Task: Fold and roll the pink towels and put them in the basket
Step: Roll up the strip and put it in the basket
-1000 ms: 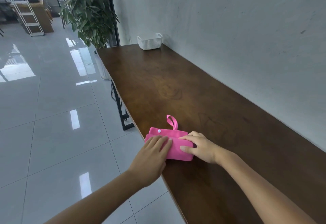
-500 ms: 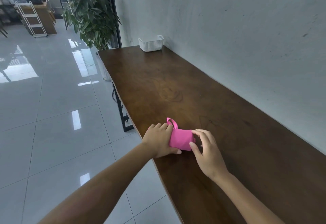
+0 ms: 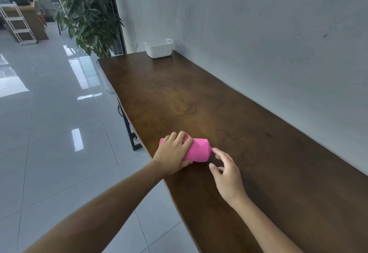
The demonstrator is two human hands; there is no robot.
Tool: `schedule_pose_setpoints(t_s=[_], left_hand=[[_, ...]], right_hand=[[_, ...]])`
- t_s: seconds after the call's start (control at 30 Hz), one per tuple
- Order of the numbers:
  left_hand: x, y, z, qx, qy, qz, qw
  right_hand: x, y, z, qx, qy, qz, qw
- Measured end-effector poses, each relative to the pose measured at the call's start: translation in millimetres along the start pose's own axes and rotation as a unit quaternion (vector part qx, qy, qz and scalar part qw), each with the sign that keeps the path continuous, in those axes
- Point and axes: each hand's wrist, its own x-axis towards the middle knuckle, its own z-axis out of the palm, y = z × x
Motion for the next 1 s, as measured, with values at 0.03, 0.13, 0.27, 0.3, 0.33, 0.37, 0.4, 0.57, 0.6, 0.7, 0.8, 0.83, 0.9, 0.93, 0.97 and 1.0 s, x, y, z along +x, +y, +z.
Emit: schedule_pose_setpoints(t_s=[0.03,0.13,0.27,0.3,0.33,0.37,0.4,0.57,0.6,0.7,0.8,0.83,0.9,0.93,0.97,1.0], left_hand=[[1,5,0,0.0,0.0,-0.01,1.0],[6,12,2,0.015,-0.029,-0.025,0.999],[17,11,2,0.014,-0.037,-0.054,0.998],[20,9,0,0.01,-0.044,-0.057,0.997],[23,7,-3,0.002,-0.053,-0.057,0.997],[25,5,-6,-0.015,-0.064,-0.056,0.996],[27,2,-10,-0.046,-0.075,-0.058,0.994],[15,-5,-36,-0.32,-0.153,-0.12,0.927],[12,-6,-41,-0.389,-0.171,-0.134,0.895],[2,-8,-51,-0.59,-0.185,-0.187,0.763],[-10,-7,-59,-0.682,-0.18,-0.224,0.672],[-14,-6,-61,-0.698,-0.177,-0.228,0.655],[-22,-4,-63,-0.726,-0.163,-0.227,0.628],[-26,-3,-64,-0.737,-0.151,-0.226,0.619],[-30,-3,-64,-0.744,-0.137,-0.228,0.613],[-34,-2,-64,-0.75,-0.122,-0.231,0.608]], right_hand=[[1,-1,0,0.02,-0.005,0.026,0.999],[9,-6,4,0.095,-0.04,0.094,0.99],[18,-14,11,0.181,-0.041,0.118,0.976],[19,-16,11,0.189,-0.037,0.119,0.974],[20,-16,11,0.192,-0.035,0.118,0.974],[20,-16,10,0.192,-0.033,0.113,0.974],[20,-16,9,0.19,-0.032,0.106,0.975],[16,-18,0,0.124,-0.045,0.032,0.991],[14,-20,-2,0.12,-0.051,0.024,0.991],[7,-31,-9,0.155,-0.094,0.032,0.983],[1,-43,-12,0.176,-0.107,0.025,0.978],[1,-47,-12,0.178,-0.099,0.019,0.979],[-1,-56,-9,0.179,-0.078,0.007,0.981],[-1,-60,-8,0.173,-0.066,0.0,0.983],[-2,-65,-7,0.162,-0.055,-0.008,0.985],[-2,-70,-6,0.152,-0.048,-0.015,0.987]])
